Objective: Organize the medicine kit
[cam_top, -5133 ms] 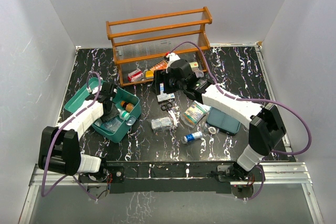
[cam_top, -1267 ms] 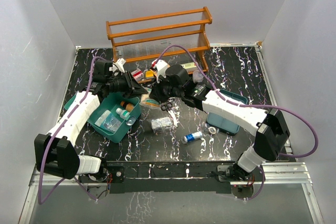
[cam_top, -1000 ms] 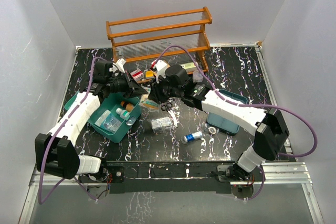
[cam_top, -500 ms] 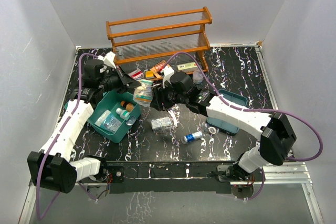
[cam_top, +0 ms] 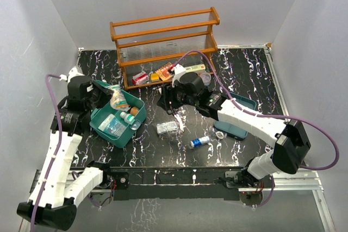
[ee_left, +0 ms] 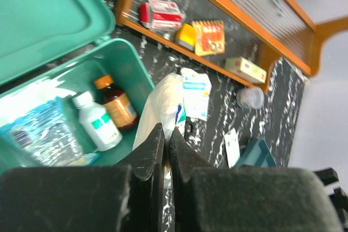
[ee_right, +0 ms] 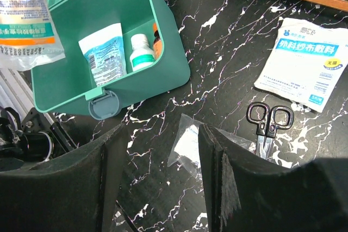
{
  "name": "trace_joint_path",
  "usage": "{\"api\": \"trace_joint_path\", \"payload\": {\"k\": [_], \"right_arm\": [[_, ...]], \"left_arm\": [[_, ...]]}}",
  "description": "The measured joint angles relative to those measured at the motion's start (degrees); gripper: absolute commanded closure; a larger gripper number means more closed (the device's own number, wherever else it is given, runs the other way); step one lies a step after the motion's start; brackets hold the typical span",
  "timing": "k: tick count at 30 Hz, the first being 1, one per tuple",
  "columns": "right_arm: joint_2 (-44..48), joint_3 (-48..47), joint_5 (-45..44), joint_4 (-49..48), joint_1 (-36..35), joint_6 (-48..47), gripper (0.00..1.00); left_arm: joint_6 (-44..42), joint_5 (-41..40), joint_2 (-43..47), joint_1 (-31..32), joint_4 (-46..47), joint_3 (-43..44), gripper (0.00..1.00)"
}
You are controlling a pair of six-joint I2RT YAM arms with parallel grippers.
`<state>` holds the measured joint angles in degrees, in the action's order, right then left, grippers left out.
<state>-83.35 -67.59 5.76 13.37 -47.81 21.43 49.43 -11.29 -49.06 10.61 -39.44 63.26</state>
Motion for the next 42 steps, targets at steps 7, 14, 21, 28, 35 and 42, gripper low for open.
{"api": "trace_joint_path", "payload": {"k": [7, 14, 21, 28, 35, 42], "right_arm": [[-1.2, 0.0, 0.0, 0.0, 0.3, 0.2, 0.49], [-3.0, 0.0, 0.2, 0.0, 0.3, 0.2, 0.50], [-4.3, 0.0, 0.5, 0.1, 0.5, 0.2, 0.51], [-4.3, 0.0, 0.7, 0.1, 0.7, 0.2, 0.51], [-4.3, 0.0, 1.6, 0.1, 0.7, 0.2, 0.51], [-4.4, 0.0, 1.8, 0.1, 0.7, 1.1, 0.51]], "left_arm": [[2.9, -4.3, 0.6, 0.0, -5.7, -3.6, 1.00], [2.6, -4.3, -6.4, 0.0, -6.2, -6.3, 1.00], [2.7, -4.4, -8.2, 0.0, -4.1, -11.1, 0.99], [1.9, -4.9, -8.2, 0.0, -0.3, -15.1, 0.97], [2.5, -6.6, -8.1, 0.0, 1.1, -19.5, 0.77], [4.6, -11.2, -4.7, 0.0, -5.3, -16.7, 0.58]]}}
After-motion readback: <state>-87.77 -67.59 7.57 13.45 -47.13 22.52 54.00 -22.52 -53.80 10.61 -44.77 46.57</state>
